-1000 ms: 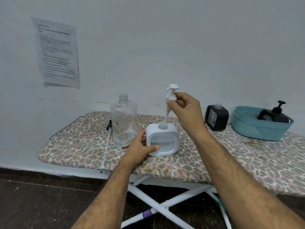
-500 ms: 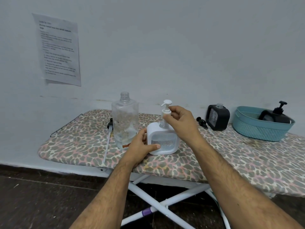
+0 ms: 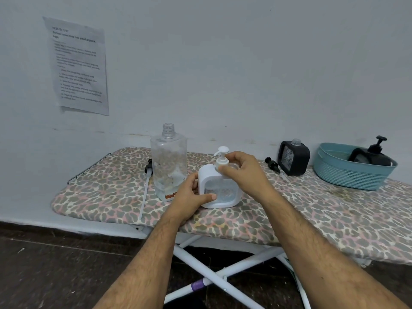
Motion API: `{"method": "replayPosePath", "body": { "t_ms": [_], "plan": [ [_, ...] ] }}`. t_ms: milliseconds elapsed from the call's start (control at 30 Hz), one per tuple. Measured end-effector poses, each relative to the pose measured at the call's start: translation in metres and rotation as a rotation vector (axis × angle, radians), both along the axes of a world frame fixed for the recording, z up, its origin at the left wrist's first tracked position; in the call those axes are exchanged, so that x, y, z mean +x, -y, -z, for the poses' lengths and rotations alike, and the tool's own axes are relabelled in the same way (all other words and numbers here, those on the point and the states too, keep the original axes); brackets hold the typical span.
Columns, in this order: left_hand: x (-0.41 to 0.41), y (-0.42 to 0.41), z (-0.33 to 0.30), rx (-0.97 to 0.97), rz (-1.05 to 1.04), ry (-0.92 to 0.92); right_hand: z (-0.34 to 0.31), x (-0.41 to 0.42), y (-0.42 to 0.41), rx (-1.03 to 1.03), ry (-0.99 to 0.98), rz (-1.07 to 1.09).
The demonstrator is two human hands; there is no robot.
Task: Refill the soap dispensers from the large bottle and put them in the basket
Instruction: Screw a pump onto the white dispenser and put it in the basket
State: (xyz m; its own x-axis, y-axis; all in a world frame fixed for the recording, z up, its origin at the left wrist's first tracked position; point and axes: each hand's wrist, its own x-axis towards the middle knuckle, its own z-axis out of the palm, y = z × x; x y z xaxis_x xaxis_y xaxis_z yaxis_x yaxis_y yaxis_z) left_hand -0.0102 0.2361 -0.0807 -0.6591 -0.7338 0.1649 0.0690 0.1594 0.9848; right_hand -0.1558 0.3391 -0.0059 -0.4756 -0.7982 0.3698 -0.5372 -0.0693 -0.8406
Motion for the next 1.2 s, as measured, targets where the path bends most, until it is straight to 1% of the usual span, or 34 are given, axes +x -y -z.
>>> {"method": "replayPosePath", "body": {
  "t_ms": [133, 200, 300, 667, 867, 1000, 1200],
  "plan": [
    [-0.001, 0.001, 0.002, -0.01, 0.0, 0.01, -0.003, -0.001, -0.003, 0.026, -0.006, 0.002],
    [0.0, 0.002, 0.003, -0.006, -0.005, 0.015, -0.005, 0.0, -0.004, 0.025, 0.038, -0.026],
    [0.0, 0.002, 0.005, -0.009, -0.002, 0.02, -0.008, 0.002, -0.006, -0.037, 0.127, -0.025],
    [0.0, 0.002, 0.003, -0.011, -0.001, 0.028, -0.011, 0.003, -0.005, -0.078, 0.089, -0.002],
    [0.0, 0.001, 0.002, 0.003, -0.002, 0.021, -0.01, 0.001, -0.004, -0.044, 0.085, -0.04],
    [0.001, 0.0, 0.001, 0.003, 0.0, 0.02, -0.011, 0.002, -0.004, -0.053, 0.062, -0.008],
    [0.0, 0.001, 0.002, 0.007, -0.005, 0.022, -0.01, 0.004, -0.003, -0.051, 0.107, -0.033]
  ]
}}
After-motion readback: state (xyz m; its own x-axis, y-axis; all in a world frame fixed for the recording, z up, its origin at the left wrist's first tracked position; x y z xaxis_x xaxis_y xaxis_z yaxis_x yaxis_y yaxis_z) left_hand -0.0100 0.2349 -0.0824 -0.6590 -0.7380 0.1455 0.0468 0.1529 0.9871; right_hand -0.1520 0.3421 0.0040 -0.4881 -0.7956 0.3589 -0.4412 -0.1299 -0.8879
